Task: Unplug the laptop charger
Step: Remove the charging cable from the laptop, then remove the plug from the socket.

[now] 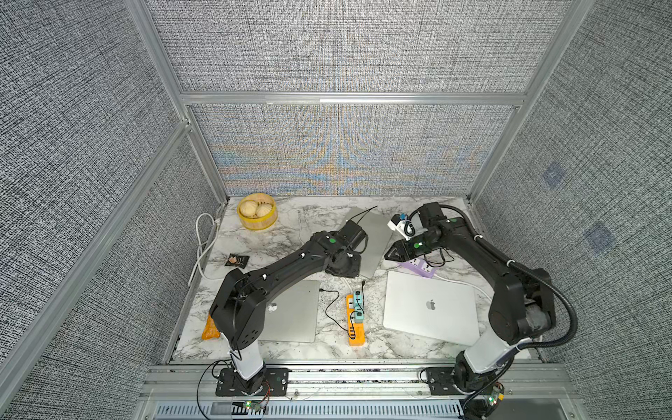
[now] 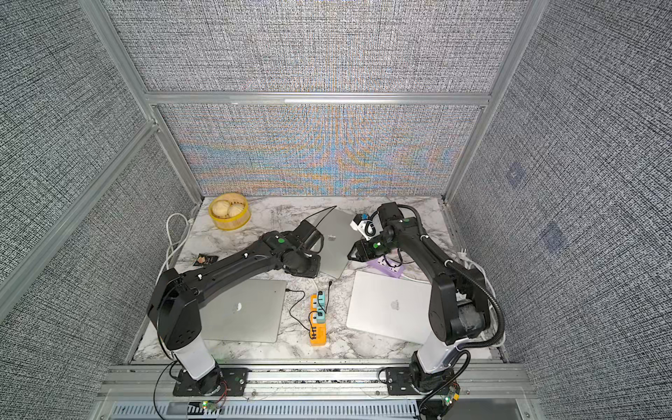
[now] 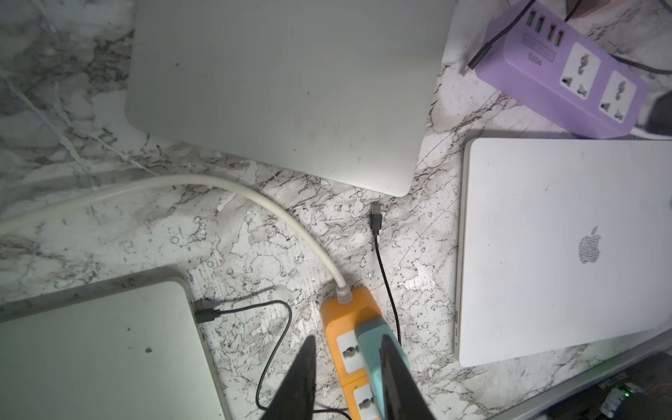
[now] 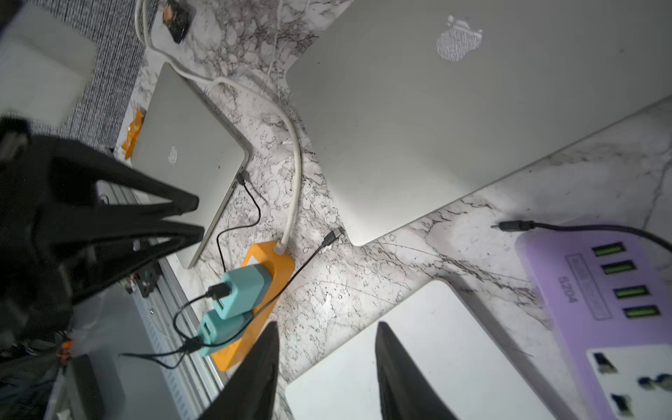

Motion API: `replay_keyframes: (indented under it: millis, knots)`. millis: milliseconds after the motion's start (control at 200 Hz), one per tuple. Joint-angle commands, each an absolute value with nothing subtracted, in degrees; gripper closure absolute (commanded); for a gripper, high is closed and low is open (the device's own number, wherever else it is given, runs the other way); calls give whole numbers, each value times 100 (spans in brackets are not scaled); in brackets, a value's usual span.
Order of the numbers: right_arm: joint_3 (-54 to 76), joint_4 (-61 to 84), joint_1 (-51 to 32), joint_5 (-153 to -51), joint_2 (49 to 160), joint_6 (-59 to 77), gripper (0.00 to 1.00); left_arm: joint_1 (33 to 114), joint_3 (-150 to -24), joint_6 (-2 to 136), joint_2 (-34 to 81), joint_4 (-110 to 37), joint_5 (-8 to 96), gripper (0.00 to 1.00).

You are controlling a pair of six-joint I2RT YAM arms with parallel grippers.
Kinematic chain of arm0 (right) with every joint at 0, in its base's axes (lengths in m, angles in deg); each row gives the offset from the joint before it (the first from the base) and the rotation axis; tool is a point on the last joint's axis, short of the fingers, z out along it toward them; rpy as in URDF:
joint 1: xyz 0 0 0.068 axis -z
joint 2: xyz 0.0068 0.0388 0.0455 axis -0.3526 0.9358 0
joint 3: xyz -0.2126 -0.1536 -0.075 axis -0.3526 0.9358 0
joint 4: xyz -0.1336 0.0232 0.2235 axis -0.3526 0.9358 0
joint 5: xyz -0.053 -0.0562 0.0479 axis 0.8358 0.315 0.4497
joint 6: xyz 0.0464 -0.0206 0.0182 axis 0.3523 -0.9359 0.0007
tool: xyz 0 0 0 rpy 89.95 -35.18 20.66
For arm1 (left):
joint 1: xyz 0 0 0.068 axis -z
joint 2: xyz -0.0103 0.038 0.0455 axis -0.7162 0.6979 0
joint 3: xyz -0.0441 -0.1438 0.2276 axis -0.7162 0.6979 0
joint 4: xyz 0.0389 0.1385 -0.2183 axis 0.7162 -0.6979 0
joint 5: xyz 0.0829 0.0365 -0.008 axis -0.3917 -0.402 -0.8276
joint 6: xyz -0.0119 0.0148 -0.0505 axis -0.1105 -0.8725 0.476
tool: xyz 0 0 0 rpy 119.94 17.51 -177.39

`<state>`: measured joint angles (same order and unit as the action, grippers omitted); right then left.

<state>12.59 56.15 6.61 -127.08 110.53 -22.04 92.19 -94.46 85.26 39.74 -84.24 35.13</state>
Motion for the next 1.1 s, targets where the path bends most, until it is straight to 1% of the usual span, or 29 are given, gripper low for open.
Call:
replay_keyframes:
  millis: [0,110,215,375,470,710,770,866,906,1096]
  knots:
    - [1483,5484,609,-13012,10790,-3536,53,9137,-9042,8814,3785,-7930,3984,70]
    - [1759,5533,482,-13167,10587,-4431,50,9096,-8668,8927,3671,-7706,4247,70]
    - [2085,5378,255,-13224,10409,-5043,50,9044,-8308,9051,3566,-7431,4535,70]
    - [2563,4879,-239,-12807,10164,-5584,50,8926,-7790,9231,3371,-7072,4870,70]
    - [2764,4576,-385,-12686,10053,-5758,50,8842,-7440,9409,3253,-6665,5195,70]
    - [2713,4600,-632,-12597,10240,-6166,50,8722,-6786,9832,3207,-5903,5774,71]
    - [2709,4586,-723,-12518,10308,-6231,50,8723,-6715,9904,3225,-5781,5801,72]
    - [2707,4503,-873,-12438,10432,-6246,46,8722,-6650,9954,3269,-5664,5850,73]
    - [2721,4438,-921,-12449,10468,-6224,45,8718,-6626,9988,3293,-5608,5882,76]
    - [2684,4364,-1140,-12418,10691,-6295,45,8721,-6572,10062,3312,-5520,5909,80]
